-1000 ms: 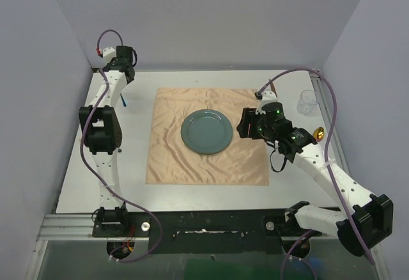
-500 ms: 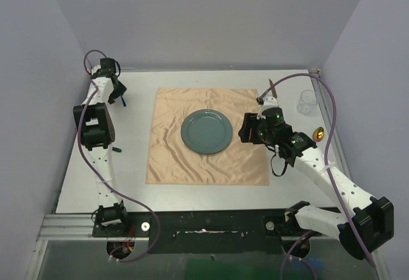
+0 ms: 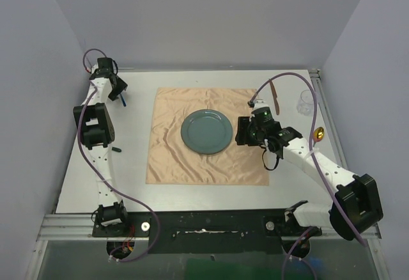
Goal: Set the dinner table for one person
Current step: Pick up the fork from the corner of the board.
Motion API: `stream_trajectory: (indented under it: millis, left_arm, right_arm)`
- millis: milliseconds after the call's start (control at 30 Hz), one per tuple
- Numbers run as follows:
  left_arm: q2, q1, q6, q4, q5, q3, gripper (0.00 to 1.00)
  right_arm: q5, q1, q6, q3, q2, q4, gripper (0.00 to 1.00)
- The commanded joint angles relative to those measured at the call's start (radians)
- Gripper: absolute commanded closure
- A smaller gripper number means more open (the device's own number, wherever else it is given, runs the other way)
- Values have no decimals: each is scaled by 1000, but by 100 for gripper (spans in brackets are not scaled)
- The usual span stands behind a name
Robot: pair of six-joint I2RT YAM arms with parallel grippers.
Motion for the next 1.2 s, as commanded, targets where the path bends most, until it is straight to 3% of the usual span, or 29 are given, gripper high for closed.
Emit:
stream_trajectory:
  millis: [0,300,467,567,967,1167]
  left_arm:
    - [50,22,10,-31,0,109,52]
    - [128,22,32,-131,-29,182,58]
    - [137,23,51,-141,-43,154,66]
    - [137,22,75,-149,-68,142,77]
    - [153,21,135,-173,-113,135,96]
    - [119,14,133,-133,-101,88,85]
  right_arm:
    - [0,9,8,34,16,51,45]
    - [17,9,12,51,6,25,45]
    - [20,8,11,43,0,29,45]
    - [16,7,11,47,5,29,45]
    - [9,9,12,39,8,41,46]
    - [17,10,11,35,13,39,46]
